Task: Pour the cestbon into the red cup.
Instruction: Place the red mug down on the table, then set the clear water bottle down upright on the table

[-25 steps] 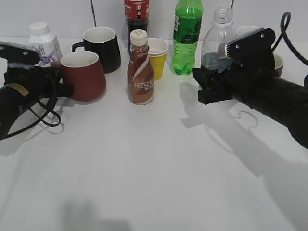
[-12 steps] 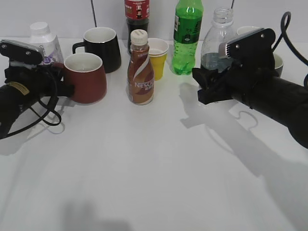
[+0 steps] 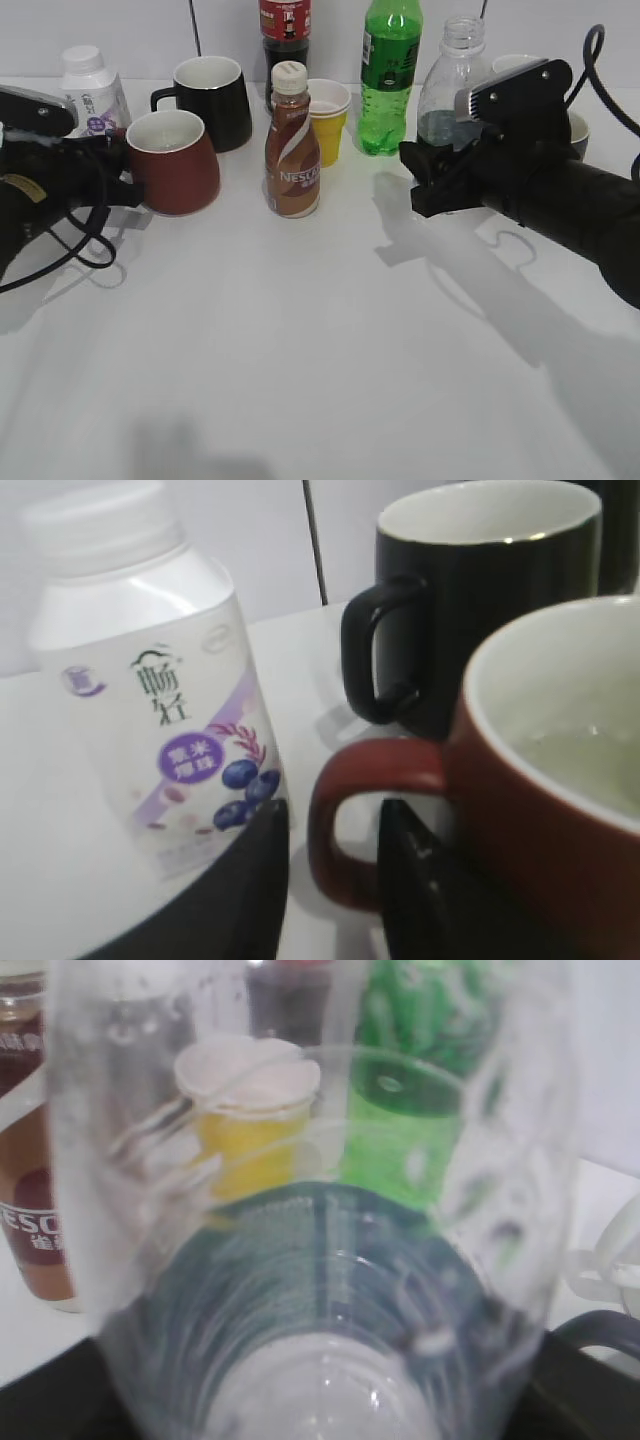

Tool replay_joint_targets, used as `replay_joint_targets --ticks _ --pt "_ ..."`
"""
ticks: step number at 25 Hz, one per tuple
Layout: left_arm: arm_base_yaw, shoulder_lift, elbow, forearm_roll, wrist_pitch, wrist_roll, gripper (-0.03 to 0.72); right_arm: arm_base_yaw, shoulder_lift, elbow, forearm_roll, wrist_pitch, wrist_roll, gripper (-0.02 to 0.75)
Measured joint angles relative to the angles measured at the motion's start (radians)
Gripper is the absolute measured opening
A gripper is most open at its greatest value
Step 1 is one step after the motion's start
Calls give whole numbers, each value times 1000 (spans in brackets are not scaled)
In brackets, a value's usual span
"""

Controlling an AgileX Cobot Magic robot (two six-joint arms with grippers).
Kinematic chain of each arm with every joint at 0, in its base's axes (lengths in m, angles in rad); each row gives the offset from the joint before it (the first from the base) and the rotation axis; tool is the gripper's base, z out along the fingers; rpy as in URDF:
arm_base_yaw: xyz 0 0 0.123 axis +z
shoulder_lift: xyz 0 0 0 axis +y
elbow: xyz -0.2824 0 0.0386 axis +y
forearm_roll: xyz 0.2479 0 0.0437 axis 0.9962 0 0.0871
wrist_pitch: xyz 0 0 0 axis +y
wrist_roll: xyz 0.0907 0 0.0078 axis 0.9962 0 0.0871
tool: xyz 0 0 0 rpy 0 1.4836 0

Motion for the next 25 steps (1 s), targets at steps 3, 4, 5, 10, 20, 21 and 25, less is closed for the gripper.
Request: replay_joint_targets --ticks 3,4,5,10,20,21,25 --pt "0 -65 45 0 35 0 238 0 0 -2 0 0 0 459" --pt "0 -93 61 0 46 0 238 0 0 -6 0 0 0 459" --pt "0 -117 81 0 53 0 238 0 0 -13 0 0 0 459" --pt "0 -262 170 -1 106 -1 238 0 59 -80 0 -1 6 459" --pt "-51 -559 222 -65 388 -2 238 0 181 -123 -4 -34 116 459" --pt "-55 -591 222 -83 408 -2 238 0 189 -123 -4 -36 116 459" --pt "-55 -706 223 -116 505 -2 238 0 217 -123 -24 -37 117 459"
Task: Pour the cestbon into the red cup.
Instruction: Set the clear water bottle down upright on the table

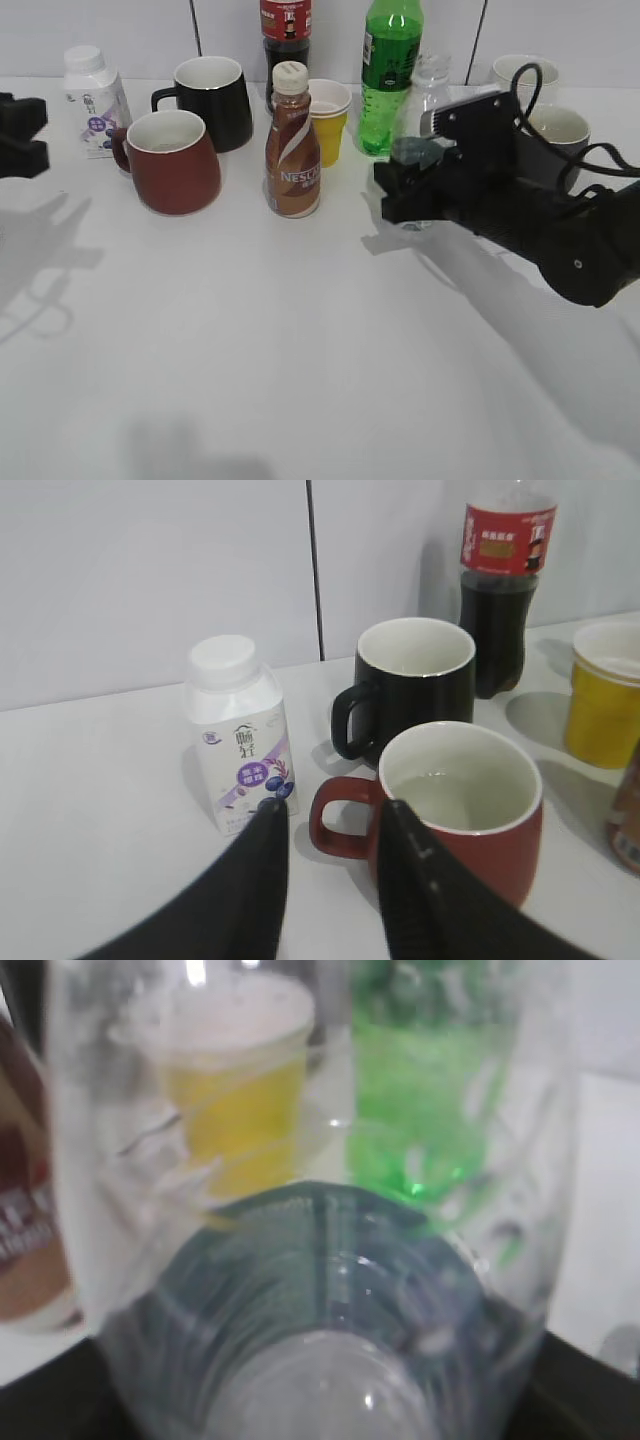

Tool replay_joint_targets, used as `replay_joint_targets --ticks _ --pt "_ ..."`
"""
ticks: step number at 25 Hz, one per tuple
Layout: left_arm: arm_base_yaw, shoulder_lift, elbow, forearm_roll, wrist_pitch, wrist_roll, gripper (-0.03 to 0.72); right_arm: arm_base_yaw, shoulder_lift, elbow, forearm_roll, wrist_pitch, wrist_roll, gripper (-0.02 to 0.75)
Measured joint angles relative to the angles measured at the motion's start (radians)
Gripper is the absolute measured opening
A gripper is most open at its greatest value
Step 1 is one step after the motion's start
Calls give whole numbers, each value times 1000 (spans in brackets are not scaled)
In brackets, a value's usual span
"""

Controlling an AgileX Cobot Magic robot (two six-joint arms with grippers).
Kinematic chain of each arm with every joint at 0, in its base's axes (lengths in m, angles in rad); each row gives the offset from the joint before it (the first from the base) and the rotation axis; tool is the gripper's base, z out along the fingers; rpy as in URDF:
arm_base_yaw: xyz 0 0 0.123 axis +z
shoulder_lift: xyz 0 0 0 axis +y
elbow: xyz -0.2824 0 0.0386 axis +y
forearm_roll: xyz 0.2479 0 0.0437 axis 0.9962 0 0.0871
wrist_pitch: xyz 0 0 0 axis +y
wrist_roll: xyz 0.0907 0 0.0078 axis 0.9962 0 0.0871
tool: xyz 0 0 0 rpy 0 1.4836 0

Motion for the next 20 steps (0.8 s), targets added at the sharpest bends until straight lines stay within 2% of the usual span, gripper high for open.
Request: replay_joint_targets --ticks 2,8,16,20 --pt "0 -50 0 -2 56 0 238 0 5 0 -27 0 0 463" --pt "0 -153 0 -6 145 0 238 0 5 -1 -49 -49 2 588" --pt "0 -251 0 -6 244 0 238 0 -20 22 -34 -37 16 598" --pt "0 -329 -3 -6 354 0 238 0 -106 83 -35 37 42 599"
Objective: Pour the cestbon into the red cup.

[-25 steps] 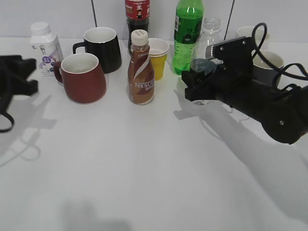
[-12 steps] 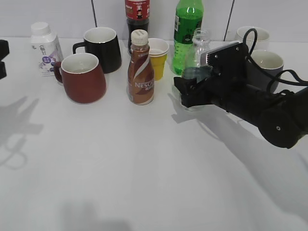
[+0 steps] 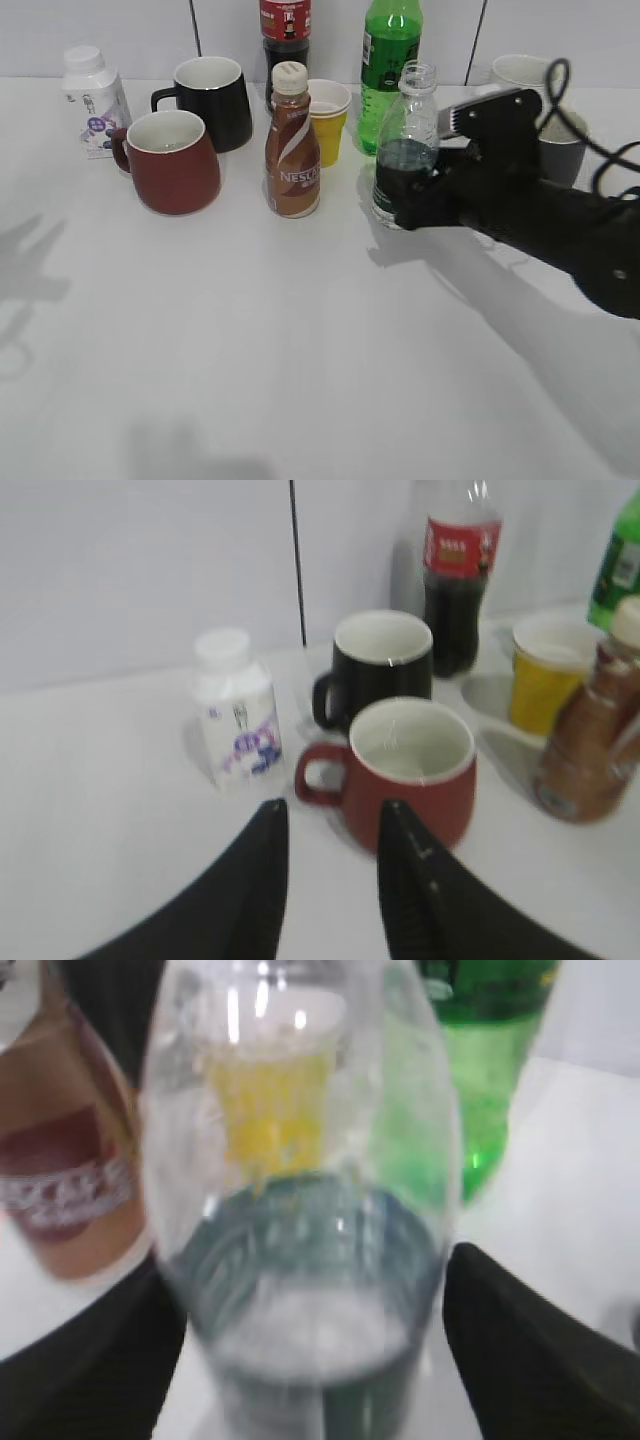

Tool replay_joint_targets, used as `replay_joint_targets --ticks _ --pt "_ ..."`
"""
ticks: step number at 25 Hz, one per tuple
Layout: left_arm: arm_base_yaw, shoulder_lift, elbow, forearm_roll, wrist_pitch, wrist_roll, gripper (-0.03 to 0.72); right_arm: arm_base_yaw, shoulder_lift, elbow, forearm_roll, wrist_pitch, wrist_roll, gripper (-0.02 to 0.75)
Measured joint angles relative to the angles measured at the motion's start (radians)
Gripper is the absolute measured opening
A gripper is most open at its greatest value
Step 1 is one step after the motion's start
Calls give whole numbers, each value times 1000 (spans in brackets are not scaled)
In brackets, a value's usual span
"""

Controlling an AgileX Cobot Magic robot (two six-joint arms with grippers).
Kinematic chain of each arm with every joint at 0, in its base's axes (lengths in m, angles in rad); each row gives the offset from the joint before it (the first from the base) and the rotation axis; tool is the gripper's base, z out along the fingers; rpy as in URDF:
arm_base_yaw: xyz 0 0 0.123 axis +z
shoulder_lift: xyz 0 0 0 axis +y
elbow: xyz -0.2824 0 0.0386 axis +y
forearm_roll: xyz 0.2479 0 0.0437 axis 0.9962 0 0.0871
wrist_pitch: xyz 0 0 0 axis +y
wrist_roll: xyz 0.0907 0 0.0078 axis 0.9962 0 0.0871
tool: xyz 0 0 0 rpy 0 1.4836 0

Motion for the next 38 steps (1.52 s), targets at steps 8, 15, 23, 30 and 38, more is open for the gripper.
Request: replay_joint_targets --ticks 8,15,23,30,38 --pt "0 -168 -140 8 462 0 238 0 -195 108 -238 268 274 596" --pt "-1 -228 -267 -9 986 -1 238 2 -408 111 -305 800 416 596" --pt "-1 -314 -275 -46 1306 -1 238 2 -727 87 -115 1289 168 575" --pt "-1 -489 -274 -66 1316 -1 238 2 -1024 48 289 1684 -235 572" --pt "-1 -705 -242 -61 1317 -1 238 2 -1437 61 181 1918 -124 572"
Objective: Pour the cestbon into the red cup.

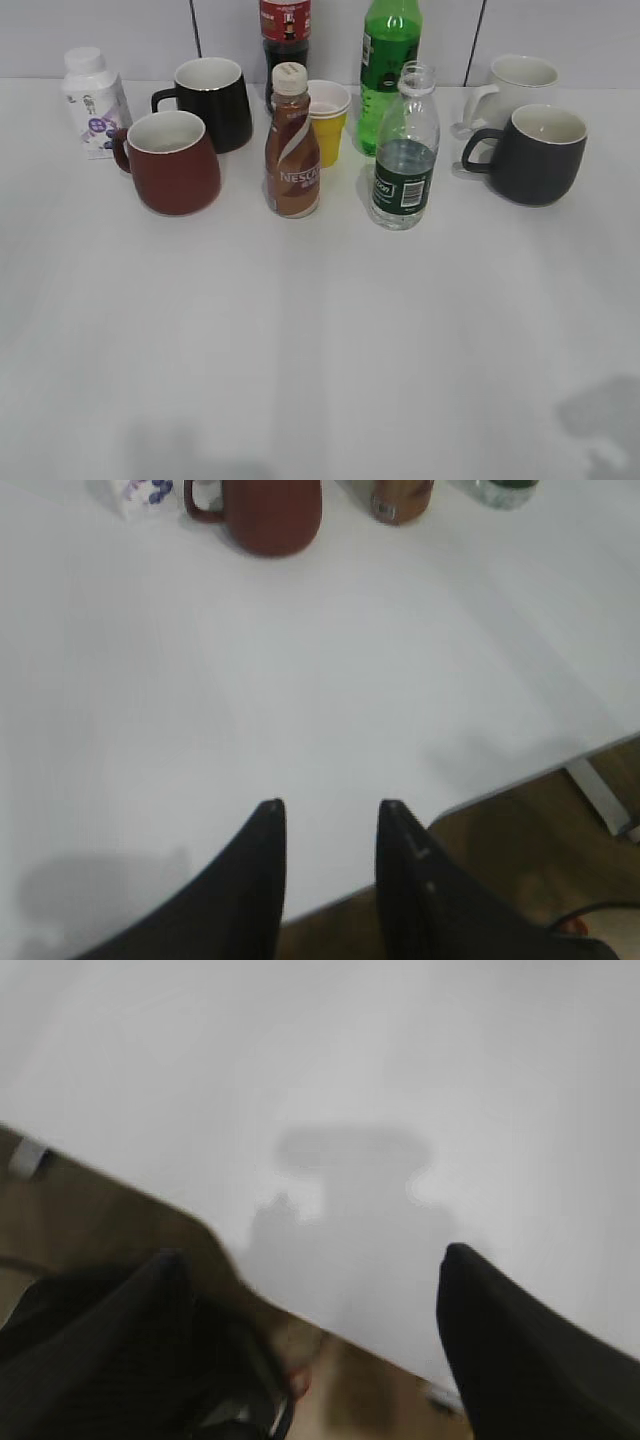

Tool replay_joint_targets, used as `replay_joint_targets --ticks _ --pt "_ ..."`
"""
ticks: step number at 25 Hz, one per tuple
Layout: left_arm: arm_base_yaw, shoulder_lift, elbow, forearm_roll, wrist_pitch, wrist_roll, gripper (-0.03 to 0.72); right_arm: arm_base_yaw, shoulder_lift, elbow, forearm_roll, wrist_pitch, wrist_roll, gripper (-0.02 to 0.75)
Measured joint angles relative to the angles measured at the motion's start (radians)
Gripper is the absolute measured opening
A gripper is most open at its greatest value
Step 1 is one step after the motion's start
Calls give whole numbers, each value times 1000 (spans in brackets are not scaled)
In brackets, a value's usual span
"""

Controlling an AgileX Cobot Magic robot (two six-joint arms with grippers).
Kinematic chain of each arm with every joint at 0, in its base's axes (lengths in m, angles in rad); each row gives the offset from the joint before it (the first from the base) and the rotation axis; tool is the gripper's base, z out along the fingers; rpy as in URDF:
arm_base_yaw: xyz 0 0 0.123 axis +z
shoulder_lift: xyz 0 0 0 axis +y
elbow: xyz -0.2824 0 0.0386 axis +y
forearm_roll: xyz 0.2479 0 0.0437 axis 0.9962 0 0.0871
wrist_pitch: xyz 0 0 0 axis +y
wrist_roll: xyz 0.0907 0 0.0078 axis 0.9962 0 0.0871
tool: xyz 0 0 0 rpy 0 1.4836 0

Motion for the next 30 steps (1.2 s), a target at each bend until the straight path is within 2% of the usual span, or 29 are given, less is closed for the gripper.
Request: replay_joint_targets --ticks 5,10,17,30 --pt "0 -67 118 8 3 0 238 0 -213 49 -106 80 41 572" --pt "0 -71 143 5 -80 0 238 1 -355 54 -124 95 43 572" --pt "0 -72 179 34 -145 0 238 1 -376 98 -125 -30 43 572" --pt "0 -72 179 35 -149 0 237 1 -376 99 -122 -54 43 570"
